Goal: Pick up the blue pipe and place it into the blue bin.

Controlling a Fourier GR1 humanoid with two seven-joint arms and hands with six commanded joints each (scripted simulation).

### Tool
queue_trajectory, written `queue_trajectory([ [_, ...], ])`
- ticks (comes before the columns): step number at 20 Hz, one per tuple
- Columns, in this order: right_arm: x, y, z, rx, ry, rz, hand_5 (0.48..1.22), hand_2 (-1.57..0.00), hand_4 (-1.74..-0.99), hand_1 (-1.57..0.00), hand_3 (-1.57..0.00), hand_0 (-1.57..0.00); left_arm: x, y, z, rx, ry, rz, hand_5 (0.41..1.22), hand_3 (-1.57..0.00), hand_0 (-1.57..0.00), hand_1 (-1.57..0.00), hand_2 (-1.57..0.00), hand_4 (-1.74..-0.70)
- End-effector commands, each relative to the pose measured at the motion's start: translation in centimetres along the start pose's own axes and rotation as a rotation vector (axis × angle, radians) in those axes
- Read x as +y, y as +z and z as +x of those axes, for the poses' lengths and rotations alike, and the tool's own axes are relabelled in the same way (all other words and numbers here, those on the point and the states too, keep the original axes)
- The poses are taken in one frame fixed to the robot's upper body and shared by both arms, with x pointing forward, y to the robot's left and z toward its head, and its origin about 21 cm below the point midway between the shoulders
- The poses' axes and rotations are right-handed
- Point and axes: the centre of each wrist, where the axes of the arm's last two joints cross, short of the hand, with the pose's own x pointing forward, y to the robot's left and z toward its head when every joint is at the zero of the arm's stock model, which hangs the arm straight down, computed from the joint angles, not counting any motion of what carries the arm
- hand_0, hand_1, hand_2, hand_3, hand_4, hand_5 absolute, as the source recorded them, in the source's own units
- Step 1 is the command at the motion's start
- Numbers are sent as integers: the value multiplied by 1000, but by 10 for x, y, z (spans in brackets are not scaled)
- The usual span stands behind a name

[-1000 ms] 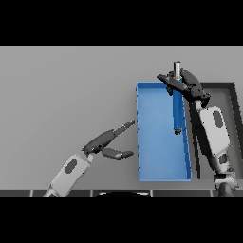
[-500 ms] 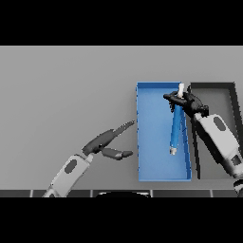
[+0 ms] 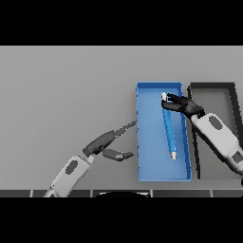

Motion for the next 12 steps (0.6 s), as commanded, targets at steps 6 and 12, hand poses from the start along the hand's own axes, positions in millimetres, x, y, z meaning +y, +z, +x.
queue_trajectory([
  [6, -2, -1, 0, -40, 12, 17, 790, -41, -1156, -94, -13, -192, 0, 0, 0, 26, 2, 7, 473, 1, 1, 1, 1, -883],
  [12, 0, 1, -3, -39, -10, 29, 795, -24, -1152, -100, -5, -212, 3, -6, 6, 28, 3, 9, 480, 1, 1, 1, 1, -885],
])
